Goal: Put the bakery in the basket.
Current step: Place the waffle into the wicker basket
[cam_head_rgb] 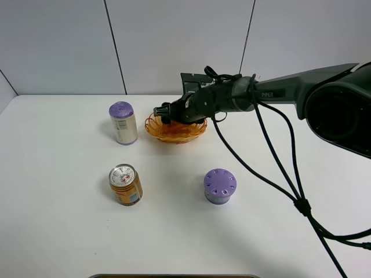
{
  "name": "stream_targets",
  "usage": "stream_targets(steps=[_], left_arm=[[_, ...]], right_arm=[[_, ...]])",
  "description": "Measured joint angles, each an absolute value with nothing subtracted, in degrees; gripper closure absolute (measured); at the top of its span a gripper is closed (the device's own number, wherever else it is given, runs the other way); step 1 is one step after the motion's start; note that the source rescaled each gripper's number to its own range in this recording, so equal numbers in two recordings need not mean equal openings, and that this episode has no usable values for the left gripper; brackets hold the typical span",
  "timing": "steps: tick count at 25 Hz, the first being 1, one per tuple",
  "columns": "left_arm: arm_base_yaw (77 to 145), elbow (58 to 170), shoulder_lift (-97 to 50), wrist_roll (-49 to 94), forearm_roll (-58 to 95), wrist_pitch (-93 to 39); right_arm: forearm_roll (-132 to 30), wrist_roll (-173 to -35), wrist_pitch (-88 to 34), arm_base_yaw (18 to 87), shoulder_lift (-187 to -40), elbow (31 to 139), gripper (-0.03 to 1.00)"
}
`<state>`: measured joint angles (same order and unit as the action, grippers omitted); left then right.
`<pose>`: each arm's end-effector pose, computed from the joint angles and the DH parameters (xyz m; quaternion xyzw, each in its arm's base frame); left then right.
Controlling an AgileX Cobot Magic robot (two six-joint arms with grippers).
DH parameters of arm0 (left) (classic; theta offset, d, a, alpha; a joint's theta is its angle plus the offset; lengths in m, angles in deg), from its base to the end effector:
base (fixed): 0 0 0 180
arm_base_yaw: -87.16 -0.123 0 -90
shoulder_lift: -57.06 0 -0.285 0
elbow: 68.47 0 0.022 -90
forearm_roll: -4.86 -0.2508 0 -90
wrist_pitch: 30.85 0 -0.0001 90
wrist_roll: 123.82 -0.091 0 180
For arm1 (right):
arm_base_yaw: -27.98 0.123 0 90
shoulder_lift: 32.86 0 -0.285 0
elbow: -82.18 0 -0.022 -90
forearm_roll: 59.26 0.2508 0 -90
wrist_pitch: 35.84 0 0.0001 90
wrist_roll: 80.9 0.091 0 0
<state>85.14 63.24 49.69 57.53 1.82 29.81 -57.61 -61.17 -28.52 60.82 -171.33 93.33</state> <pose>-0.0067 0.0040 0.2789 -0.0261 0.8488 0.0296 0.5272 0.4122 0.2665 0.1134 -0.0929 0.9180 0.1772 0.3425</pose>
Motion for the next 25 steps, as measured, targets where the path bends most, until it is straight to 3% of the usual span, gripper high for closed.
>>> stream_targets(steps=[2, 6, 12, 25], left_arm=[[85.1, 63.2, 49.7, 57.5, 1.8, 29.8], [85.1, 63.2, 49.7, 57.5, 1.8, 29.8], [85.1, 63.2, 49.7, 57.5, 1.8, 29.8], [85.1, 63.2, 49.7, 57.5, 1.8, 29.8]], right_arm=[[-57.6, -61.2, -28.6, 60.8, -171.3, 93.3, 0.91], [-57.6, -61.2, -28.6, 60.8, -171.3, 93.3, 0.49], [-57.6, -62.0, -28.7, 60.8, -171.3, 93.3, 0.16], [-57.4, -63.2, -28.3, 60.8, -171.2, 93.3, 0.13]])
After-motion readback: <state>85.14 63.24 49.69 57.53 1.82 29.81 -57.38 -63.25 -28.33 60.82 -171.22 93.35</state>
